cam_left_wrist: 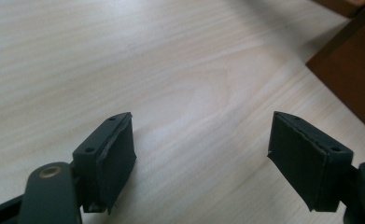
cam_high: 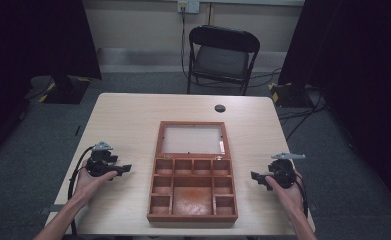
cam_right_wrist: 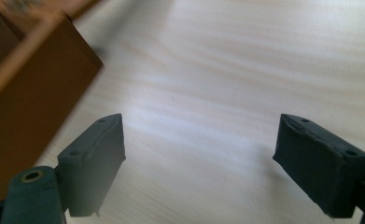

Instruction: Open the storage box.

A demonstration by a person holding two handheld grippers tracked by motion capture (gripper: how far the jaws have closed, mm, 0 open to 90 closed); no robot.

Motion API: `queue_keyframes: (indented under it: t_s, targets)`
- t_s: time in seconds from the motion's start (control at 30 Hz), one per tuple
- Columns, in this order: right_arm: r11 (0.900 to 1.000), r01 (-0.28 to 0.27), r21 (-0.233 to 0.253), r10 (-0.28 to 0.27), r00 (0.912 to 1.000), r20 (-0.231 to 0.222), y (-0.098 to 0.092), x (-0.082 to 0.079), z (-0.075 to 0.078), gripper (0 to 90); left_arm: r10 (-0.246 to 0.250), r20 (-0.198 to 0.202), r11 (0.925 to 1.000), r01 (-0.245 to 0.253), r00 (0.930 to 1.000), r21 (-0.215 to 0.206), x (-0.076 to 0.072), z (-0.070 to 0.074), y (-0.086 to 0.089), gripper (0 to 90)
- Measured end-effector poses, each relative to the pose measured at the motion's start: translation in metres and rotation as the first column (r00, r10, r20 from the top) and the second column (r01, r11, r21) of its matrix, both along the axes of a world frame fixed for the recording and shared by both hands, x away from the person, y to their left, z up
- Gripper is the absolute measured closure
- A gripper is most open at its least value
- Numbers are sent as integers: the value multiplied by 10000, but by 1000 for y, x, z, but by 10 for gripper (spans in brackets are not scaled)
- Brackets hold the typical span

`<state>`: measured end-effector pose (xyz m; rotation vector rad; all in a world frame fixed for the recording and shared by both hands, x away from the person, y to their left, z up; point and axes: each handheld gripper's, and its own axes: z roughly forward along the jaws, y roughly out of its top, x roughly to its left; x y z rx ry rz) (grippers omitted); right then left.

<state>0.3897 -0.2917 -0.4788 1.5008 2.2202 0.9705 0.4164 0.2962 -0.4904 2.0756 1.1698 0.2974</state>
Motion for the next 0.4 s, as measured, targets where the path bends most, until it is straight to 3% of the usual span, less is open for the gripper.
queue_keyframes:
  t_s: [0.07, 0.13, 0.2, 0.23, 0.4]
  targets:
    - [9999, 91, -104, -92, 9999, -100, -2, -1, -6, 149, 50, 263, 9996, -57, 9996, 285, -1, -1, -3, 220]
    - [9971, 133, -744, -122, 9998, 150, -2, -3, -10, 144, -122, 514, 9978, 88, 9986, 661, -2, -3, -6, 212]
    - [9920, 243, -1237, -198, 9991, 372, -1, -4, -12, 135, -251, 1100, 9944, 135, 9936, 1050, -5, -7, -8, 207]
    - [9907, 277, -1333, -215, 9987, 471, -1, -4, -13, 127, -386, 1229, 9948, 266, 9917, 980, -5, -9, -7, 192]
    - [9928, 698, -977, -584, 9917, 1149, -1, -7, -21, 76, -396, 1345, 9953, 272, 9901, 933, -4, -11, -7, 153]
